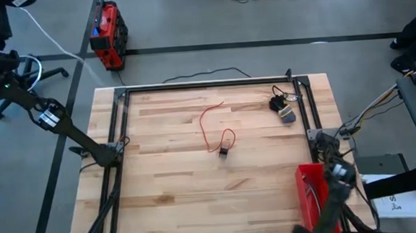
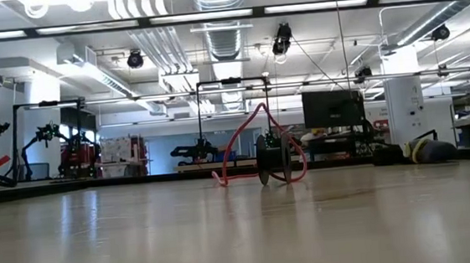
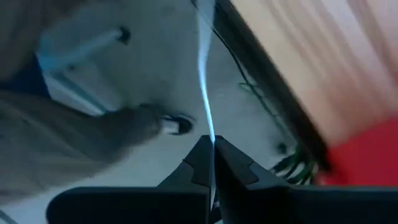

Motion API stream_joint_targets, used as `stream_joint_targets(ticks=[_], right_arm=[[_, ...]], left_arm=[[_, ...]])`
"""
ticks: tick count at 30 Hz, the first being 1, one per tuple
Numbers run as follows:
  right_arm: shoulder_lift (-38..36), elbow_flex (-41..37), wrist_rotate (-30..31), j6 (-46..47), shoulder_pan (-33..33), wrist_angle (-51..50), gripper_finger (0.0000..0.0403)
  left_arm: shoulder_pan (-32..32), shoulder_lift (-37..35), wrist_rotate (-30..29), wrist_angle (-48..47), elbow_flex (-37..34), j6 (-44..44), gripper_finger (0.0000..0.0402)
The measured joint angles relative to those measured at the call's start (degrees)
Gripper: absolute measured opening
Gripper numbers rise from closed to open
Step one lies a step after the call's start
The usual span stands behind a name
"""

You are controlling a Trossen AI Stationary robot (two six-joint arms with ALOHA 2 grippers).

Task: Coil cords
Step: Coil the white wire onto the spool

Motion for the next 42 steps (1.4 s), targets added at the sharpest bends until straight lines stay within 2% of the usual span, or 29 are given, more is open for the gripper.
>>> stream_joint_targets(ticks=[4,8,11,13,15,17,21,26,32,37,42], right_arm=[[-0.39,-0.01,5.85,13.24,4.00,-0.96,0.0000],[-0.39,-0.10,5.48,12.02,3.98,-4.07,0.0000],[-1.73,-0.38,3.04,14.33,4.08,-13.70,0.0000],[-4.56,-0.35,8.42,15.42,4.17,-19.57,0.0000],[-8.43,-1.37,16.58,13.23,3.49,-21.47,0.0000],[-13.46,-5.60,23.37,9.10,2.22,-21.20,0.0000],[-24.65,-16.15,31.24,3.52,-3.05,-21.55,0.0000],[-37.10,-26.92,41.12,-11.28,-14.05,-21.30,0.0000],[-53.21,-38.03,49.77,-24.77,-32.43,-21.34,0.0000],[-67.65,-47.94,58.35,-28.92,-50.09,-21.49,0.0000],[-80.70,-56.53,61.25,-30.92,-67.71,-21.34,0.0000]], left_arm=[[0.01,-0.20,-1.20,0.00,0.06,0.06,0.0000],[0.00,-0.26,-1.38,-0.03,0.04,0.28,0.0000],[0.00,-0.32,-1.61,-0.04,0.05,0.28,0.0000],[0.01,-0.32,-2.32,-0.04,-0.04,0.29,0.0000],[0.00,-0.32,-3.00,-0.07,-0.06,0.61,0.0000],[0.00,-0.13,-3.95,-0.14,-0.15,0.65,0.0000],[0.01,0.32,-4.14,-0.34,-0.70,1.17,0.0000],[0.00,0.97,-4.46,-0.46,-0.83,1.77,0.0000],[0.00,0.90,-6.99,-0.27,-0.80,3.87,0.0000],[0.00,0.82,-10.44,-0.52,-0.80,4.76,0.0000],[0.00,0.50,-10.47,-0.57,-0.80,5.14,0.0000]])
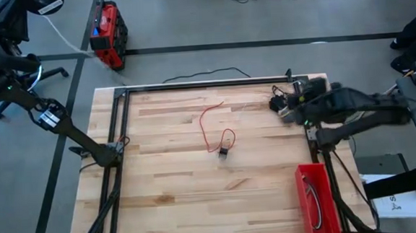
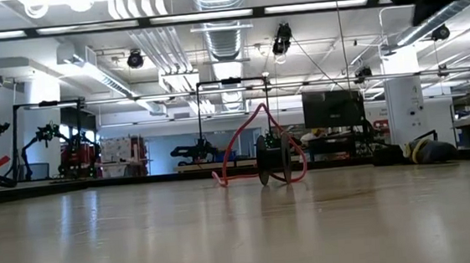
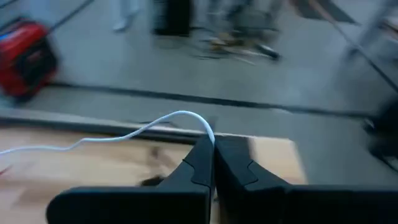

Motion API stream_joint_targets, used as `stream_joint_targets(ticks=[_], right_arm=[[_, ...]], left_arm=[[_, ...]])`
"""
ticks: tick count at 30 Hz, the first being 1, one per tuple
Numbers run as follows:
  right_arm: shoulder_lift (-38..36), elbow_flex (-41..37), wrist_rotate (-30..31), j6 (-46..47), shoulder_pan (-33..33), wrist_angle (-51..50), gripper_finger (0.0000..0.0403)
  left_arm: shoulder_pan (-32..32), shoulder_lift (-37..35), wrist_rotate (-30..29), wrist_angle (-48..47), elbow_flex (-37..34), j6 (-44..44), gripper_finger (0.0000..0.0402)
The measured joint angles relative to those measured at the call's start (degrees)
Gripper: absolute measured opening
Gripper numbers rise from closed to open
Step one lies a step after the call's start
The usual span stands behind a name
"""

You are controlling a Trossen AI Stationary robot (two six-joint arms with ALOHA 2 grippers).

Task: Coil cords
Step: Coil the white wire onto the spool

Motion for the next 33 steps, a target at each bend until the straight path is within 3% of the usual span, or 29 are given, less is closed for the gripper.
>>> stream_joint_targets(ticks=[6,21,27,33], right_arm=[[-13.67,-7.00,-2.25,-5.77,-9.48,0.10,0.0000],[-46.95,-6.46,-2.83,-12.15,-10.41,-0.10,0.0000],[-45.97,-2.29,-2.18,-19.99,-10.48,2.99,0.0000],[-45.91,2.12,-1.41,-19.14,-10.51,-0.28,0.0000]], left_arm=[[0.00,-0.61,-0.11,0.11,0.11,2.23,0.0000],[0.02,-1.92,-2.58,0.60,0.87,4.06,0.0000],[0.01,-2.31,-2.91,1.15,0.87,4.16,0.0000],[0.00,-2.93,-2.49,3.85,0.85,6.20,0.0000]])
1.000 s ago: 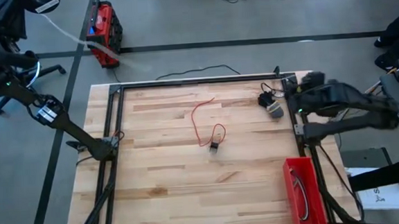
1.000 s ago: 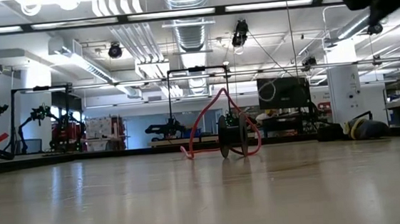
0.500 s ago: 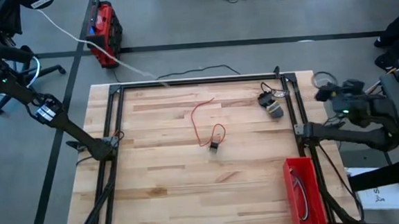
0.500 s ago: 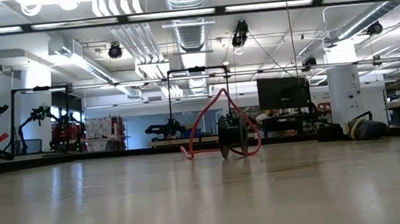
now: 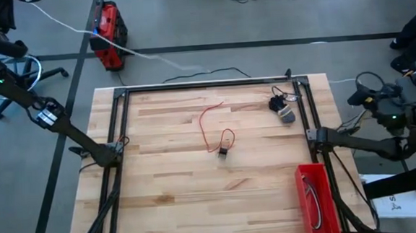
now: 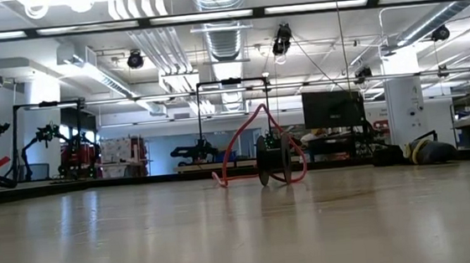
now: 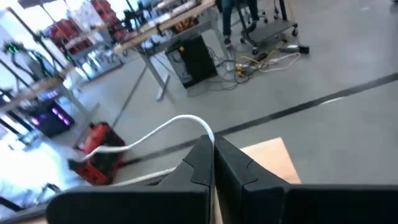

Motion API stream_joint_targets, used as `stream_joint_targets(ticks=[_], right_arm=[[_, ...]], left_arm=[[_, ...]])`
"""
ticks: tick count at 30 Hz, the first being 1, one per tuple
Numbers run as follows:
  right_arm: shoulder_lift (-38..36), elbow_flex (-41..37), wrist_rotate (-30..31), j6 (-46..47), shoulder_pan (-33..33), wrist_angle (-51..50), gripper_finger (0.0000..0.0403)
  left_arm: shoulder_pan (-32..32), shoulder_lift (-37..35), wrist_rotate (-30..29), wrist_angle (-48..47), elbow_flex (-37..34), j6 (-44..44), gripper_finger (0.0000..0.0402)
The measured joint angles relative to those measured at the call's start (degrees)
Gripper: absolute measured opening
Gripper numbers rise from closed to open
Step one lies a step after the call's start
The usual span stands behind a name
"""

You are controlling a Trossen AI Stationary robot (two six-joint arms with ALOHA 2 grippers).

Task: Coil cords
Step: Coil the white wire onto the spool

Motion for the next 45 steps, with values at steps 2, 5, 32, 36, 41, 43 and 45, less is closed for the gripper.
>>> stream_joint_targets(ticks=[2,5,32,36,41,43,45], right_arm=[[-0.96,1.86,0.97,-1.27,0.01,0.81,0.0000],[-1.06,6.79,5.24,-1.52,-0.10,0.43,0.0000],[4.91,-18.34,-33.72,-13.54,-5.22,30.31,0.0000],[10.63,-23.31,-40.15,-7.92,-5.22,35.80,0.0012],[20.12,-27.24,-46.00,-0.13,-5.20,38.21,0.0043],[24.59,-27.44,-48.49,-0.05,-5.20,38.21,0.0063],[28.01,-27.17,-50.79,-0.87,-5.20,38.37,0.0086]], left_arm=[[0.00,-0.24,-0.01,0.57,0.01,0.23,0.0000],[0.00,-0.56,-0.01,0.91,0.00,0.27,0.0000],[0.00,1.68,1.10,1.16,-0.13,0.62,0.0000],[0.00,2.25,0.40,1.22,-0.11,0.60,0.0000],[0.00,2.86,-0.44,1.24,-0.11,-0.69,0.0000],[0.00,3.04,0.15,1.22,-0.11,-2.61,0.0000],[0.02,3.31,0.66,1.22,-0.11,-3.90,0.0000]])
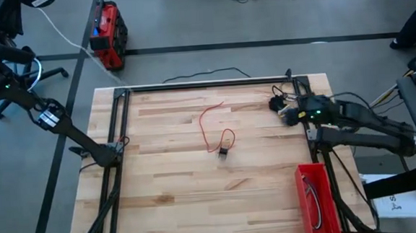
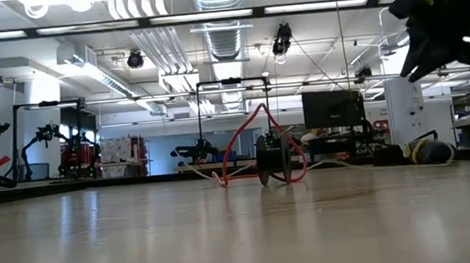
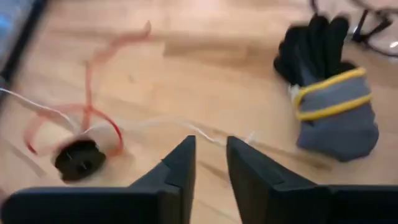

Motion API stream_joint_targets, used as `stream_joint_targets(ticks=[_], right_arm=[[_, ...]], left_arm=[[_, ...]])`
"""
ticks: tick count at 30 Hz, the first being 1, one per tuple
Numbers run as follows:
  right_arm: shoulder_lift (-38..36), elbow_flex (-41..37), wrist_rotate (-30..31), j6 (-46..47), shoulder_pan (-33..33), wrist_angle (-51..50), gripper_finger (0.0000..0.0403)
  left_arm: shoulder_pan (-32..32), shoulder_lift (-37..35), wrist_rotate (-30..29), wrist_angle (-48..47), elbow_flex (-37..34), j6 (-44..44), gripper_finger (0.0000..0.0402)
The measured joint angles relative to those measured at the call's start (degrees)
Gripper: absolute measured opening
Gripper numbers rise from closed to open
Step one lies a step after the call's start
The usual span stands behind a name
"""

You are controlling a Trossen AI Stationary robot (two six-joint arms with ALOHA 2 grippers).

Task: Coil cords
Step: Coil the white wire onto the spool

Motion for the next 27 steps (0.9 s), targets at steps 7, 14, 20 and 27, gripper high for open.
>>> stream_joint_targets(ticks=[7,14,20,27], right_arm=[[8.79,3.88,-0.64,-10.16,2.69,17.56,0.0167],[22.63,5.15,-0.43,-22.06,12.95,58.67,0.0191],[40.04,14.13,1.45,-34.19,22.61,72.53,0.0185],[57.21,34.01,2.62,-48.05,28.53,74.12,0.0187]], left_arm=[[0.01,-0.04,0.35,-3.95,-1.14,-6.75,0.0000],[-0.02,0.05,0.14,-11.60,-4.19,-14.42,0.0000],[0.01,-1.26,-3.01,-18.37,-8.59,-21.92,0.0000],[-0.01,-4.20,-2.59,-26.13,-19.47,-35.42,0.0000]])
